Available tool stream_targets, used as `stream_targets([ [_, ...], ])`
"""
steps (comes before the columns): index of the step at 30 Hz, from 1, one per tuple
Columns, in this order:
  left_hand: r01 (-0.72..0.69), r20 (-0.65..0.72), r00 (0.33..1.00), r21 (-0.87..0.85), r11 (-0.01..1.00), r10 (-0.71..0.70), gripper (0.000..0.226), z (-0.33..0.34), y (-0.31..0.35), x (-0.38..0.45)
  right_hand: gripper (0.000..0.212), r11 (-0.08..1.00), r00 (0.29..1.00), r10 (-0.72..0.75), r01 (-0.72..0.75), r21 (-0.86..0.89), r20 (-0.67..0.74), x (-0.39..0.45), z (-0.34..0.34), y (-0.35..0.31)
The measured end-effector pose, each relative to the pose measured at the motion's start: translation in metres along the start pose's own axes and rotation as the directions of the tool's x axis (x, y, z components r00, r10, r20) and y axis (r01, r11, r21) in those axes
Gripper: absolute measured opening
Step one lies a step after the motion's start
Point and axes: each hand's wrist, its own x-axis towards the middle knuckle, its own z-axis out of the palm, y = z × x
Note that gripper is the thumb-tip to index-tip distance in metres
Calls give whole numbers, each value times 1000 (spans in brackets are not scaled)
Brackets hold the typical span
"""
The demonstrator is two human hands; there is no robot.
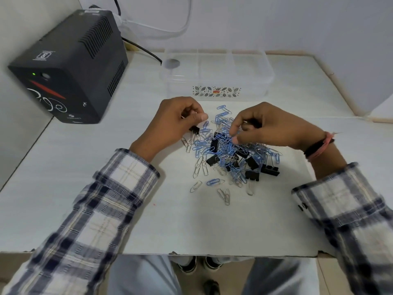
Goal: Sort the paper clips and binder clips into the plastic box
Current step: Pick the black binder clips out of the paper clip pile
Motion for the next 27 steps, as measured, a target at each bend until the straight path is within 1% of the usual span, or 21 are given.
stream_targets([
  [2,9,15,1000,0,1000,-9,19,2,0,0,26,999,994,43,-40,-31,101,-4,-6,3],
  [3,16,32,999,-11,1000,-16,20,3,0,0,31,997,991,58,-51,-63,117,-4,-6,5],
  [4,26,51,998,-23,999,-25,22,3,0,-1,32,995,994,57,-49,-86,94,-4,-6,7],
  [7,62,96,994,-32,998,-59,32,3,3,-2,23,996,992,-19,8,-88,-121,1,-3,11],
  [8,66,110,992,-33,997,-62,34,3,4,-3,22,997,983,-40,28,-72,-179,2,-3,12],
  [9,67,119,991,-35,997,-62,36,2,6,-3,23,998,977,-50,42,-43,-208,3,-4,12],
  [10,72,119,991,-42,997,-66,37,1,7,-4,24,999,977,-45,44,-7,-207,2,-6,12],
  [12,98,99,991,-91,991,-89,37,0,9,-3,29,1000,993,-3,6,28,-120,-1,-8,13],
  [14,133,82,990,-188,973,-119,36,-1,11,-3,31,997,999,42,-43,-61,-28,-3,-6,12],
  [15,143,76,989,-244,959,-128,36,-2,12,-3,29,991,998,45,-49,-124,-36,-2,-4,12],
  [16,148,72,989,-298,943,-132,36,-2,13,-3,25,985,996,30,-43,-167,-80,-1,-2,13],
  [17,150,68,989,-348,925,-135,34,-2,14,-3,23,983,990,7,-32,-181,-142,0,-2,13],
  [19,157,66,988,-442,883,-143,30,-1,16,-2,27,990,973,-18,-15,-137,-230,1,-4,13],
  [20,166,71,986,-493,854,-150,29,-1,16,-2,28,995,973,-12,-12,-101,-232,0,-7,14],
  [21,179,78,983,-545,819,-163,27,-1,16,-2,27,997,979,0,-16,-78,-202,-2,-8,14],
  [23,219,102,974,-629,746,-200,23,-1,17,-1,25,994,992,41,-53,-99,-115,-3,-8,15],
  [24,239,116,969,-655,716,-217,22,-1,17,-1,26,989,993,63,-75,-129,-96,-3,-7,17],
  [27,285,157,956,-706,649,-248,25,1,20,-1,24,984,990,85,-101,-149,-109,0,-4,20],
])
